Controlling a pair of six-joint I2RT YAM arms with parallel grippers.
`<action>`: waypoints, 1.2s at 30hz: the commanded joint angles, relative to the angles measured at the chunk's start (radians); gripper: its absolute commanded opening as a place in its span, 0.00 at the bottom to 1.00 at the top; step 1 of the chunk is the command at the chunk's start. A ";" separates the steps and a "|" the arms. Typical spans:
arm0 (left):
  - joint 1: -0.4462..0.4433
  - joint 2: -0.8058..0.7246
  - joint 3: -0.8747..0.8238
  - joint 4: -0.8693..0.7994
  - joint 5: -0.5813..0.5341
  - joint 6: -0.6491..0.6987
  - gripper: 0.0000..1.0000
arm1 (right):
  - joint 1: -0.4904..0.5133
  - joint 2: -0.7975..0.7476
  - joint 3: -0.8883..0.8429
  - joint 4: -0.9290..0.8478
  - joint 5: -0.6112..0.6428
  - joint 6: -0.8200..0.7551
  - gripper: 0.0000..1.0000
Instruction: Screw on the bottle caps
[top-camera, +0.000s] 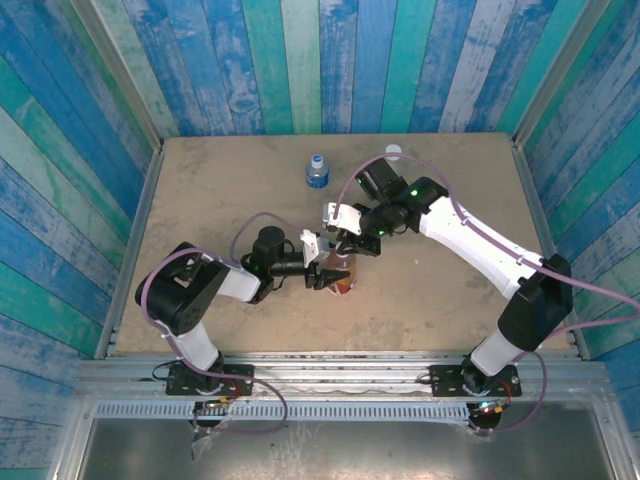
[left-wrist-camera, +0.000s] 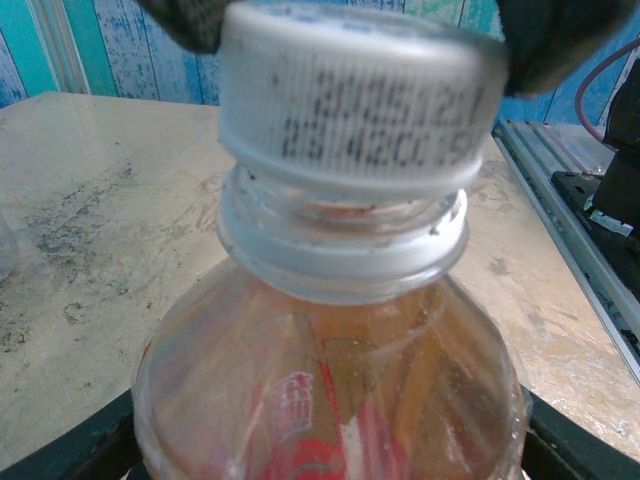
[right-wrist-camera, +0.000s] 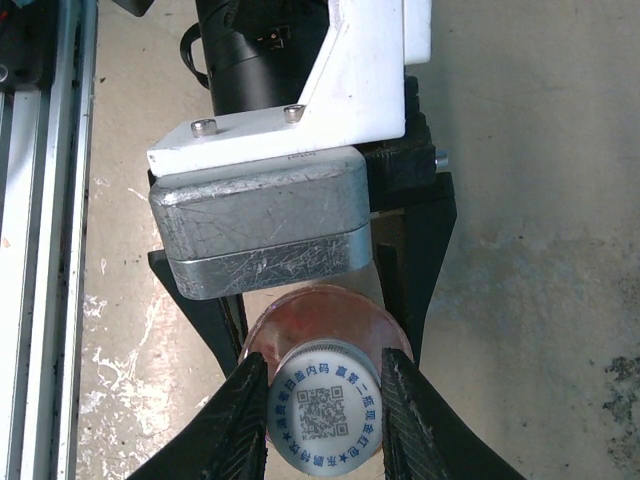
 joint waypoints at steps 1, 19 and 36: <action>-0.007 0.011 -0.018 -0.100 -0.029 -0.008 0.68 | 0.000 0.012 -0.003 -0.038 0.027 0.086 0.29; -0.007 -0.015 -0.022 -0.127 -0.114 -0.001 0.69 | 0.311 -0.083 -0.243 0.195 0.750 1.229 0.28; -0.007 -0.014 -0.024 -0.124 -0.097 0.000 0.66 | 0.117 -0.205 -0.180 0.300 0.371 0.902 0.45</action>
